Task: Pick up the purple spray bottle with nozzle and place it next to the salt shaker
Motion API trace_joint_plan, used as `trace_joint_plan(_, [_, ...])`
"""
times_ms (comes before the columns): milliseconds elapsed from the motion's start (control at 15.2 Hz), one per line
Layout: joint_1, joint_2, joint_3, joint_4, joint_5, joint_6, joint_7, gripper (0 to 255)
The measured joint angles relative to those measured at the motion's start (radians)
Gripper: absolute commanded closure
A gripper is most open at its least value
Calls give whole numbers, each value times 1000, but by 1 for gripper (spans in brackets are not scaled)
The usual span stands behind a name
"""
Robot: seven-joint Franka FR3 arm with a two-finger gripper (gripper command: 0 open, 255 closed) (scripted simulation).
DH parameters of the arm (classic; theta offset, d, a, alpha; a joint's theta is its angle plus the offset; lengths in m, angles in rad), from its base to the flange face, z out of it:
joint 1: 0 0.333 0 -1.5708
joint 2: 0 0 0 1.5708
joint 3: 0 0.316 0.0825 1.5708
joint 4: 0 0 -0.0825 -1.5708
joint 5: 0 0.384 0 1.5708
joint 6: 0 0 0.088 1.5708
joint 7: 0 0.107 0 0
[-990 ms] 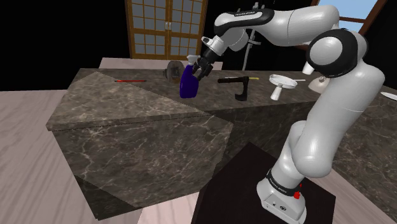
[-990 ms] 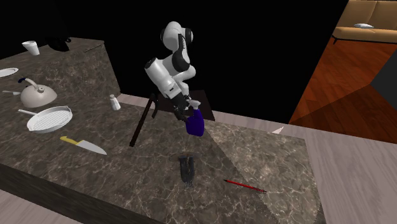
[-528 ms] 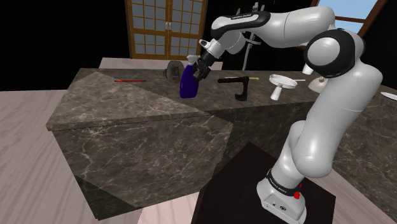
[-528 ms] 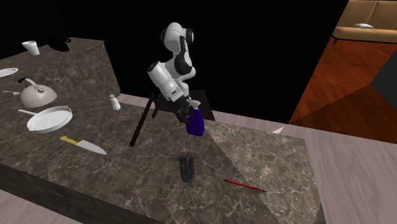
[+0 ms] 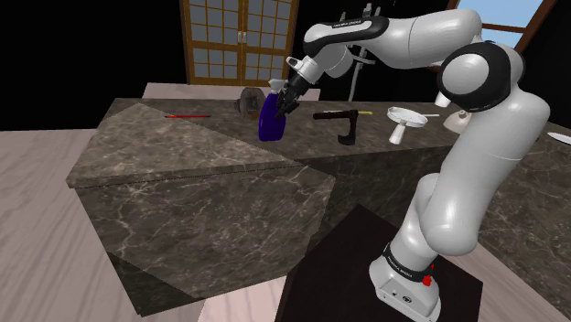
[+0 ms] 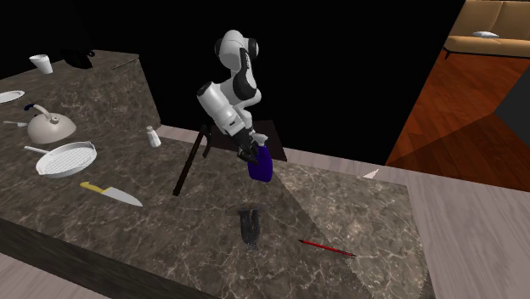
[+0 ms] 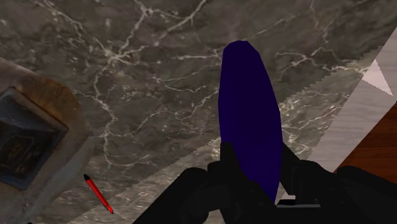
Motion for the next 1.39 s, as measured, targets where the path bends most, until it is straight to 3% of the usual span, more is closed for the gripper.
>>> trace_joint_plan(462, [0,-1,0,5,-2,-5,3,255])
trace_joint_plan(1386, [-4,-26,-4,149,-51,-145,99,255])
